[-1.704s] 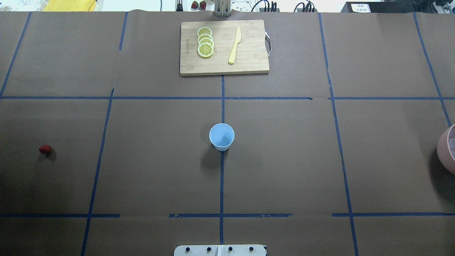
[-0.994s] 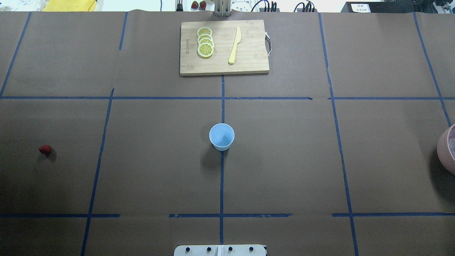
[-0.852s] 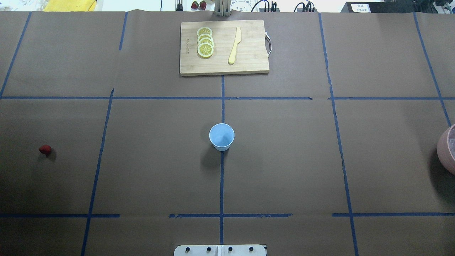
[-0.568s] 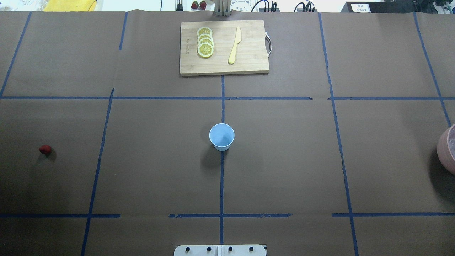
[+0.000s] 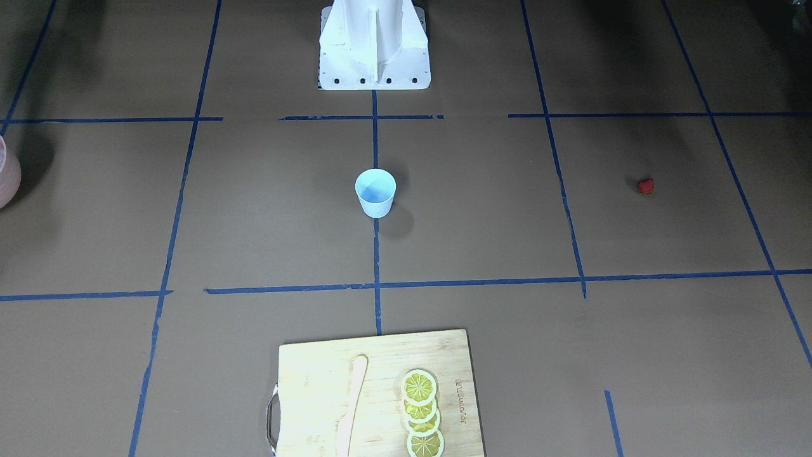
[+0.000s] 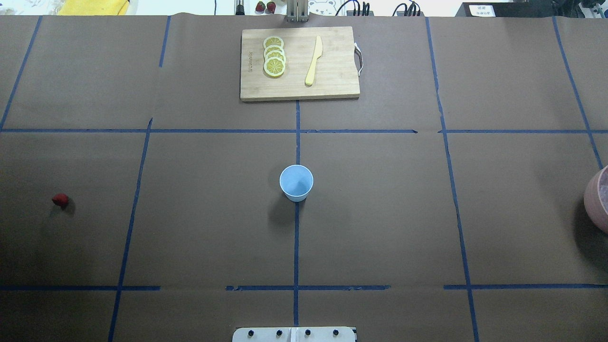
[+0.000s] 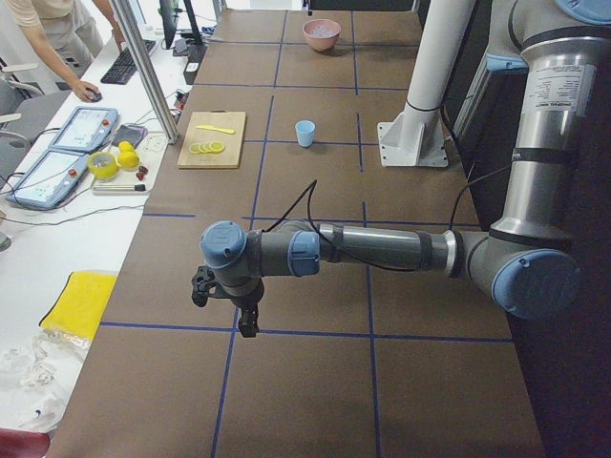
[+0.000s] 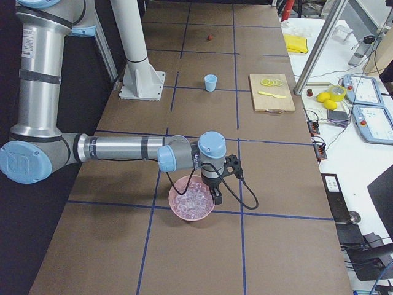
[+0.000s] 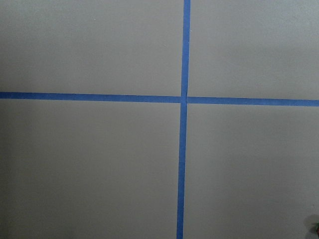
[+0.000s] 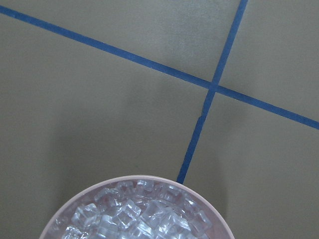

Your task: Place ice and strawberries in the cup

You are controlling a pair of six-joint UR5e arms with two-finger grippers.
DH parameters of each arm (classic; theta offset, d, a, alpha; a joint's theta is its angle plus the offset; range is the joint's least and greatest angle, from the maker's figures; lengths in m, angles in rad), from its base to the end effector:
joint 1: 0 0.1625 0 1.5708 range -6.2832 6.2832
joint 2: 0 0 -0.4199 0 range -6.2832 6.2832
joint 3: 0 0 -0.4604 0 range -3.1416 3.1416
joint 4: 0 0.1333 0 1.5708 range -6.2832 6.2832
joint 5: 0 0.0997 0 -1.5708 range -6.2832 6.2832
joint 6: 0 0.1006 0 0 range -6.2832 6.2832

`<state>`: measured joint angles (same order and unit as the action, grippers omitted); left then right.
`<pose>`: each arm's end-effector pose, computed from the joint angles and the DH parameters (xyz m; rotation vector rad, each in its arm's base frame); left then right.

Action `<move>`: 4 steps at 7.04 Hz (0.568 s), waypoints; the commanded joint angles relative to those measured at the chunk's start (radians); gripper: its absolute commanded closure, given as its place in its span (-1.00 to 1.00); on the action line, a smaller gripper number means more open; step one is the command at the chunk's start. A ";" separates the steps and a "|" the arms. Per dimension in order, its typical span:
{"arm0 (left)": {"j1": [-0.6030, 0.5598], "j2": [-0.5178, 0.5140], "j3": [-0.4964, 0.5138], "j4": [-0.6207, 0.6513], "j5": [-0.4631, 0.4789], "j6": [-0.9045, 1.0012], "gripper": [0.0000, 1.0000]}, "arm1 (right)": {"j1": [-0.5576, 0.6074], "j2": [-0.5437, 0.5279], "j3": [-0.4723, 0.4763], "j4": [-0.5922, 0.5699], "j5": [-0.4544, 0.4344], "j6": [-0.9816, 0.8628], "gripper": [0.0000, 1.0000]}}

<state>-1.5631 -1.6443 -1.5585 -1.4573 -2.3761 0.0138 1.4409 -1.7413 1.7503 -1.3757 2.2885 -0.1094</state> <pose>-0.0563 -0.5867 0.6279 -0.0470 0.8052 -0.0007 0.0015 -0.5066 0.6262 0.1886 -0.7198 -0.3014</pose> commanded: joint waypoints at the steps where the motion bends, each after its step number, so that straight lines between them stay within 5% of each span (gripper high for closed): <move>1: 0.000 0.000 -0.002 0.000 0.000 0.000 -1.00 | -0.049 -0.029 0.002 0.075 0.000 0.034 -1.00; 4: 0.000 0.000 -0.002 0.000 0.000 -0.001 -1.00 | -0.095 -0.037 -0.003 0.075 -0.006 0.030 -0.99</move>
<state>-1.5631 -1.6444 -1.5600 -1.4573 -2.3761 0.0135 1.3635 -1.7751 1.7491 -1.3024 2.2853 -0.0783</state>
